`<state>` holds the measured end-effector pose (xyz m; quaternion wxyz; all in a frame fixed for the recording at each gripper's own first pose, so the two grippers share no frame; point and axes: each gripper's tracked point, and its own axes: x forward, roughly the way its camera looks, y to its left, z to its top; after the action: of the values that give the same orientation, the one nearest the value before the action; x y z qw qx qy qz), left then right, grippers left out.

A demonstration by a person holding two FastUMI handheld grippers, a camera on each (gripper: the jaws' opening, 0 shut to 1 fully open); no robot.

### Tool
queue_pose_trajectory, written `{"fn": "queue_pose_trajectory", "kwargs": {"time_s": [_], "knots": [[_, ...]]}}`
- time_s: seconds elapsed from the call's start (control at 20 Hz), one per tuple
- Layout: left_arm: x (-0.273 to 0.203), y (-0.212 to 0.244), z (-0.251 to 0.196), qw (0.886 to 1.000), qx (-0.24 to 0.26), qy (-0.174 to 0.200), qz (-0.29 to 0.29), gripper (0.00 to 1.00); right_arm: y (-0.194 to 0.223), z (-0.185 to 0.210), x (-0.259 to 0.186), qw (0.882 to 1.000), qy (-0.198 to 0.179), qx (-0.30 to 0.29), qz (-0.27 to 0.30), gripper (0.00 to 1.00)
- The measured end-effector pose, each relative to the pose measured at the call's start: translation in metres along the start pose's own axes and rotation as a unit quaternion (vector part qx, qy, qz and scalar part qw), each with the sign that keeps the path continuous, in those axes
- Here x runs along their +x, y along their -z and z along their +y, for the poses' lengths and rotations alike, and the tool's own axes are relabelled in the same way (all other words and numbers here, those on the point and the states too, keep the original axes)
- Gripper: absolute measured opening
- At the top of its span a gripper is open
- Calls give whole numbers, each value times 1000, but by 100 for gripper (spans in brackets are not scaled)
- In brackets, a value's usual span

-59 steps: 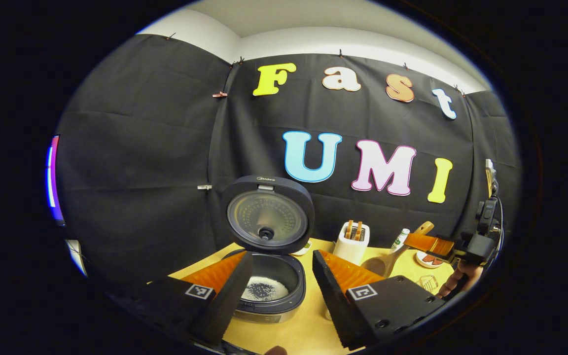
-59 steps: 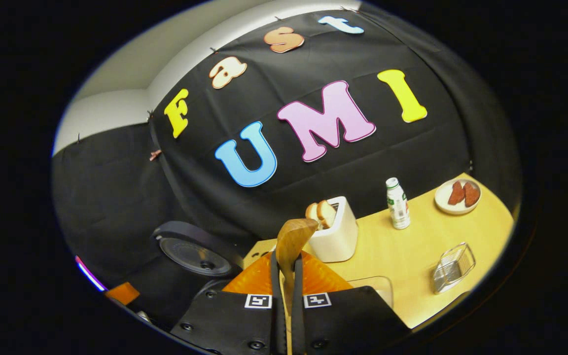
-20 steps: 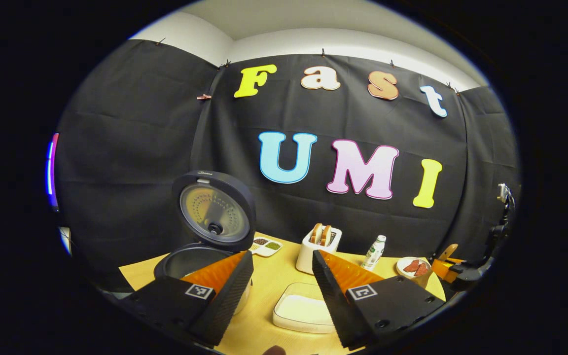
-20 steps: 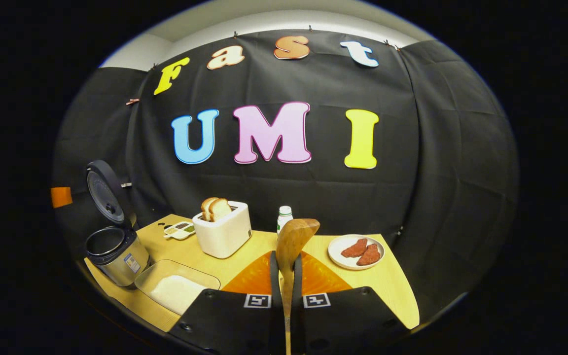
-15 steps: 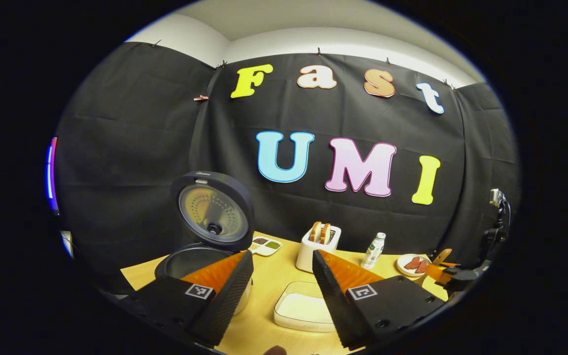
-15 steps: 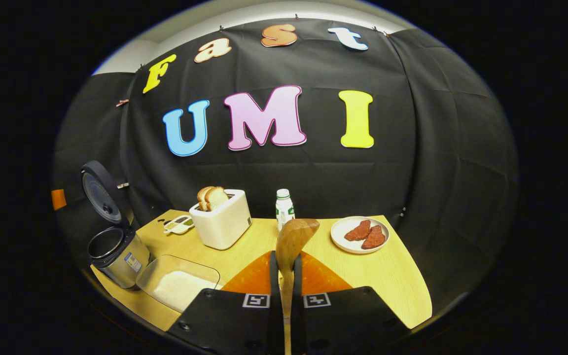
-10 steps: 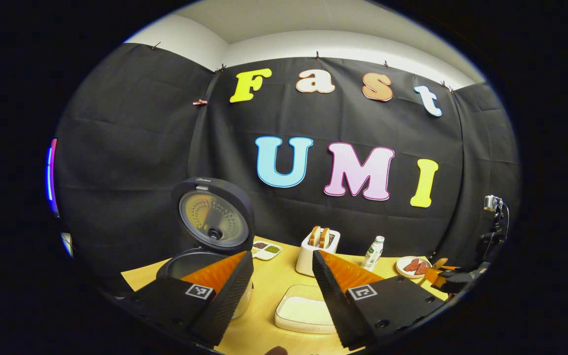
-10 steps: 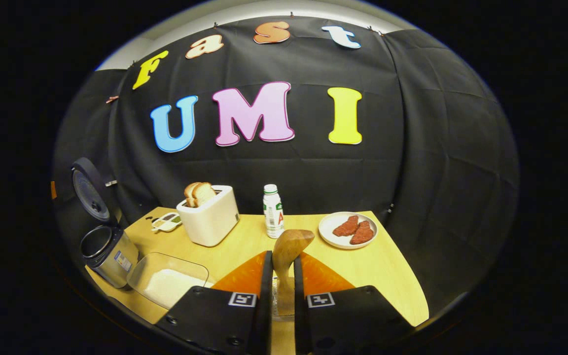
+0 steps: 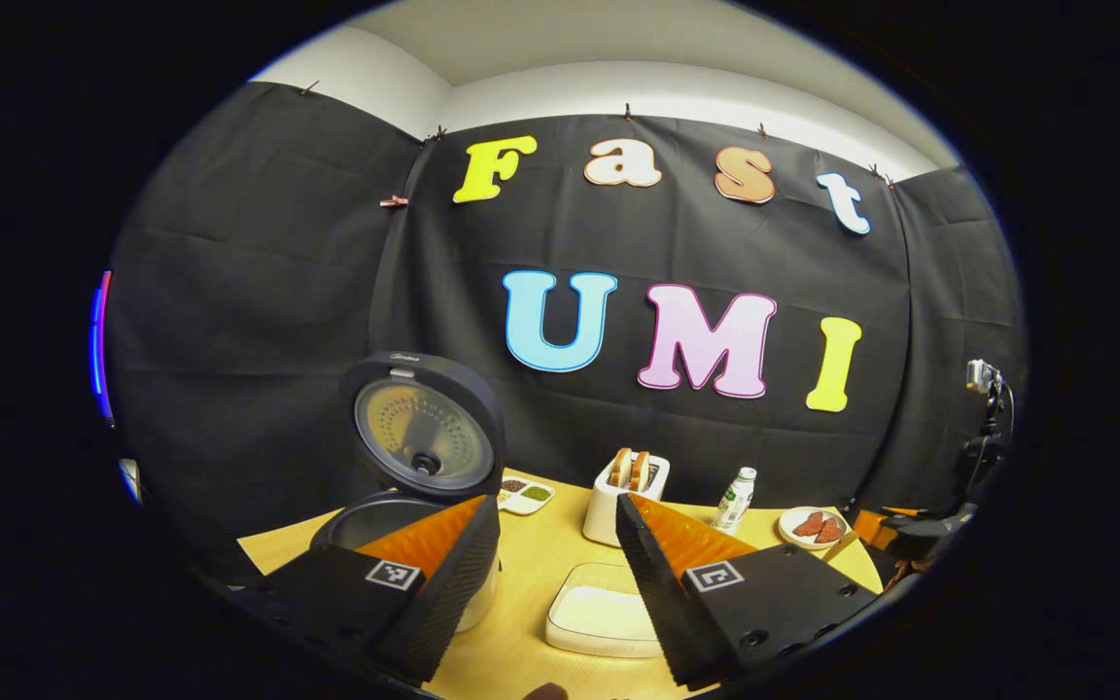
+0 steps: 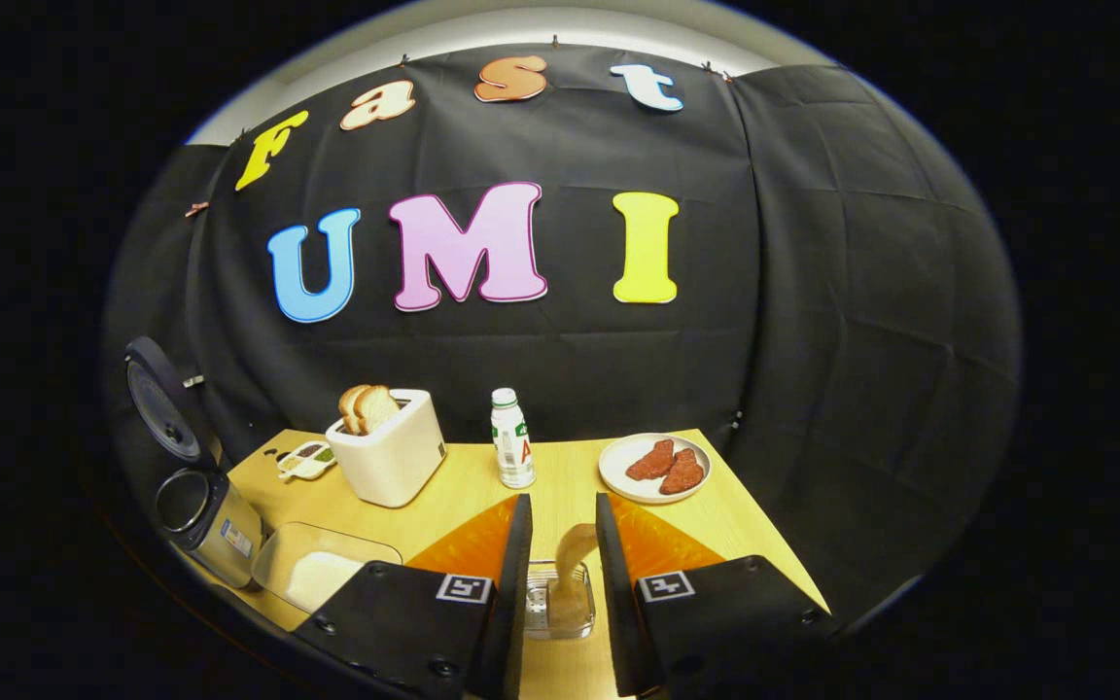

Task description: Close the left gripper, press the button to open the rice cooker; take a wooden spoon from the chopstick holder with the right hand, scoop a spoonful of rice and pour it into the rice cooker, then put the wooden spoon back into the chopstick holder.

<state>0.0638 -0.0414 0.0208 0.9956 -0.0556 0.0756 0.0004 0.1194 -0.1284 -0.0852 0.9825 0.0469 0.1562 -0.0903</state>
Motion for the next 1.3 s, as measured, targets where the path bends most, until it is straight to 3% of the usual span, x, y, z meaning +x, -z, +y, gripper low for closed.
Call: {"fn": "queue_pose_trajectory", "kwargs": {"time_s": [0.2,0.25,0.3,0.6,0.8,0.9,1.05,1.15,1.3], "knots": [[16,-17,25,1000,8,-14,-18,84,0,21,-4,1000,-22,13,-10,39],[22,-23,35,999,10,-19,-25,84,1,27,-6,1000,-27,10,-14,33],[28,-30,45,999,12,-23,-31,84,1,33,-9,999,-31,5,-16,39],[74,-74,113,996,18,-56,-61,84,1,66,-22,999,-41,-14,-30,38],[102,-91,137,996,46,-59,-58,84,-5,86,-26,998,-45,12,-32,39],[116,-101,146,995,55,-59,-65,85,-5,95,-26,998,-45,11,-30,45],[135,-110,159,993,62,-67,-73,85,-16,104,-34,998,-40,18,-35,69],[147,-119,163,993,61,-62,-82,85,-23,110,-40,998,-39,21,-47,75],[166,-125,166,994,55,-50,-81,81,-35,120,-50,997,-43,37,-57,75]]}}
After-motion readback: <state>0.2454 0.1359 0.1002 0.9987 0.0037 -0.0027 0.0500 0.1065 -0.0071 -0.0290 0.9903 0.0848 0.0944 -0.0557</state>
